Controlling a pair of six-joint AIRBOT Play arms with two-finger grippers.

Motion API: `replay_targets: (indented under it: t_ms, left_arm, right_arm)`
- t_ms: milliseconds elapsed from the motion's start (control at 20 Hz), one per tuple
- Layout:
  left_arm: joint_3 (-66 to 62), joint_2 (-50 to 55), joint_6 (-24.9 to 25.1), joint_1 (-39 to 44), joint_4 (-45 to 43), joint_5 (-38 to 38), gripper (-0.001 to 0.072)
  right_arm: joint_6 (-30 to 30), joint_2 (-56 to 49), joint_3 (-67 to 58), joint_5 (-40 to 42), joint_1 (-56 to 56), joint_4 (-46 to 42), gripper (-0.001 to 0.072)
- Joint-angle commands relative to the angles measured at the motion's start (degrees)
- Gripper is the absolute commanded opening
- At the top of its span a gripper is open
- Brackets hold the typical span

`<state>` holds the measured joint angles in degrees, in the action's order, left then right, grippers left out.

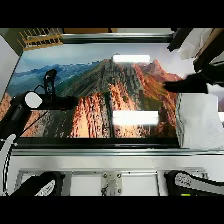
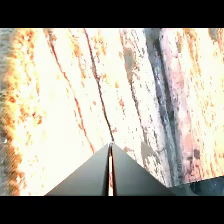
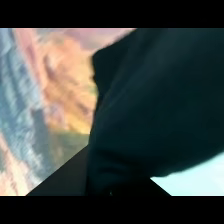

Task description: Fold the clothes and pants, and hang the long-sleeved shirts on hangers.

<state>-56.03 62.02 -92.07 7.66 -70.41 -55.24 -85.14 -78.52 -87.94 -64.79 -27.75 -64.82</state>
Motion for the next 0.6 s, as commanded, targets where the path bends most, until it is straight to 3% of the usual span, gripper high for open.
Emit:
replay_targets:
  t_ms: [0, 200, 350, 550]
  left_arm:
    - [0.0, 0.0, 0.0, 0.0, 0.0, 0.0, 0.0006]
    - [0.0, 0.0, 0.0, 0.0, 0.0, 0.0, 0.0005]
    - [0.0, 0.0, 0.1, 0.0, 0.0, 0.0, 0.0006]
    - [0.0, 0.0, 0.1, 0.0, 0.0, 0.0, 0.0006]
  right_arm:
    - [-0.8, 4.5, -0.2, -0.7, -8.3, -0.5, 0.0011]
    - [-1.7, 8.7, -0.2, -3.6, -10.9, -1.8, 0.0011]
    - [-6.6, 11.1, 0.1, -7.1, -10.9, -9.3, 0.0011]
    - [-8.4, 12.5, 3.5, -15.0, -10.9, -18.2, 0.0011]
